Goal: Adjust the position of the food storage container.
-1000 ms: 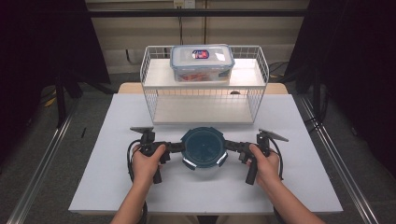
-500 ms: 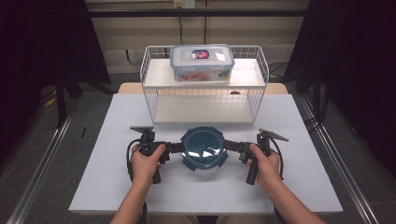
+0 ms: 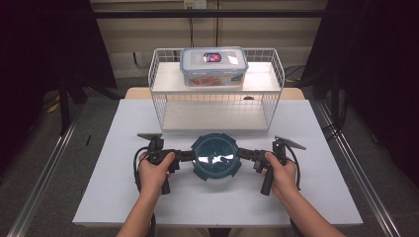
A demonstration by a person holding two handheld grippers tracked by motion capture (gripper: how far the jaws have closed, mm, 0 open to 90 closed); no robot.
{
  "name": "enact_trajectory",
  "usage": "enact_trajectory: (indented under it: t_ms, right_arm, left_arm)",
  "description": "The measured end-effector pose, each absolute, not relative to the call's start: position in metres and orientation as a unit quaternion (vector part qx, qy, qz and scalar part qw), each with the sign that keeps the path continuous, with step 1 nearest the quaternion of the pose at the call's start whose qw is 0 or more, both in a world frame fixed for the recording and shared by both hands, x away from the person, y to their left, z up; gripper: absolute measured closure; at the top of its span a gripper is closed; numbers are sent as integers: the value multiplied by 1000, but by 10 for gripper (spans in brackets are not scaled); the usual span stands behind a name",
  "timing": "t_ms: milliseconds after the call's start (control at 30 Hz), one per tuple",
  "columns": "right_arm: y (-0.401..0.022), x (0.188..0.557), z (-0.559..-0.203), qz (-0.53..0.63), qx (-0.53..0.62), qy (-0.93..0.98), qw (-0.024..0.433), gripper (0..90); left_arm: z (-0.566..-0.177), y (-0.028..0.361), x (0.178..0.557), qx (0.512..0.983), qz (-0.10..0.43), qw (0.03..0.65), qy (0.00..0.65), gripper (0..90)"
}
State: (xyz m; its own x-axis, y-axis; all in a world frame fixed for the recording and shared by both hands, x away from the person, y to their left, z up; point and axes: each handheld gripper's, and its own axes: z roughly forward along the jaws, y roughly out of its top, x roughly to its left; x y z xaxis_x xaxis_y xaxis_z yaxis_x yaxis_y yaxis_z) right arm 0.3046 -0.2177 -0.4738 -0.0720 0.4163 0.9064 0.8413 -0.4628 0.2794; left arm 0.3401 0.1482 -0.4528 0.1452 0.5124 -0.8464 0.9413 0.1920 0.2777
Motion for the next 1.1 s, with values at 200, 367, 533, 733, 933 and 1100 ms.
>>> enact_trajectory:
  t_ms: [200,367,533,733,933,1100]
  right_arm:
    - [-218,305,-473,-556,-651,-479,195,760]
    - [-217,304,-471,-556,-650,-479,197,761]
    - [-218,305,-470,-561,-646,-479,196,761]
    - [-219,304,-466,-566,-645,-475,193,761]
    - [-219,306,-458,-570,-642,-475,191,761]
    - [-217,308,-449,-573,-638,-478,191,761]
  left_arm:
    - [-450,148,339,592,-227,472,612,747]
    - [-447,149,339,595,-225,472,610,748]
    - [-443,148,339,597,-221,473,610,748]
    - [-439,146,339,595,-218,479,607,747]
    - [-432,148,339,593,-213,489,603,748]
    - [-424,151,340,593,-213,493,600,748]
